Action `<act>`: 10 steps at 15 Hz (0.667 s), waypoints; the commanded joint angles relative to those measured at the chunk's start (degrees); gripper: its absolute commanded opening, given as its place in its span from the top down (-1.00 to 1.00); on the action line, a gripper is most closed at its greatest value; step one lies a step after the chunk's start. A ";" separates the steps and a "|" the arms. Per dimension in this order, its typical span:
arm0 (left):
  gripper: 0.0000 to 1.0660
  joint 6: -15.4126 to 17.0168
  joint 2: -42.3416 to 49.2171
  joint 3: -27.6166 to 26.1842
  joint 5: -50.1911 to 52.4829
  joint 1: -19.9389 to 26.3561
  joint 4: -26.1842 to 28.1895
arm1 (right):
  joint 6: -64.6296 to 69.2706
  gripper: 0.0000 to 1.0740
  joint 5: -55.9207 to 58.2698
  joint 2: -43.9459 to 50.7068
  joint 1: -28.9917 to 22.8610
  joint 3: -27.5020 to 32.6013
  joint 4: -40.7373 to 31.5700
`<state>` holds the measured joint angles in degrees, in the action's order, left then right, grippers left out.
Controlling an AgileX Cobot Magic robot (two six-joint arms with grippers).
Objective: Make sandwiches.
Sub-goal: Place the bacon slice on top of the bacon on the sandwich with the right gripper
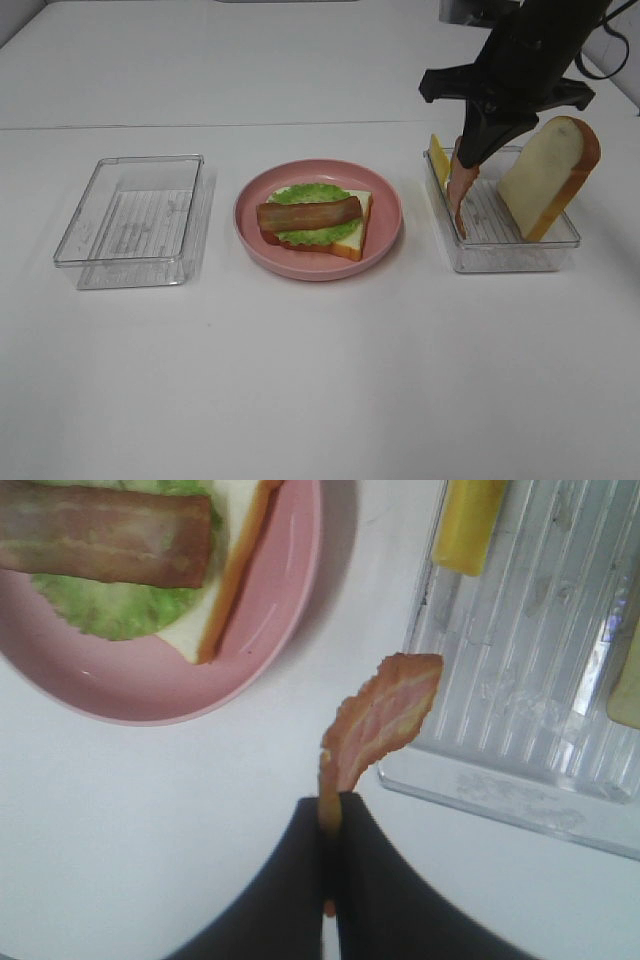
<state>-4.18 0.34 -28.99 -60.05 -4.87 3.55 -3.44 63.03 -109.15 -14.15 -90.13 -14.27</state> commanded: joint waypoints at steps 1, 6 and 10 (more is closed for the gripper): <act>-0.56 -0.06 1.15 0.29 0.40 0.06 0.29 | -0.57 1.00 0.69 3.44 -0.11 -0.46 -3.55; -0.56 -0.06 1.15 0.29 0.40 0.06 0.29 | -11.75 1.00 -4.76 4.53 -0.69 -0.46 -27.10; -0.56 -0.06 1.15 0.29 0.40 0.06 0.29 | -17.02 1.00 -11.40 0.11 -3.09 -0.46 -38.62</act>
<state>-4.18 0.34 -28.99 -60.05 -4.87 3.55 -18.91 52.77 -108.69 -16.96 -90.13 -50.82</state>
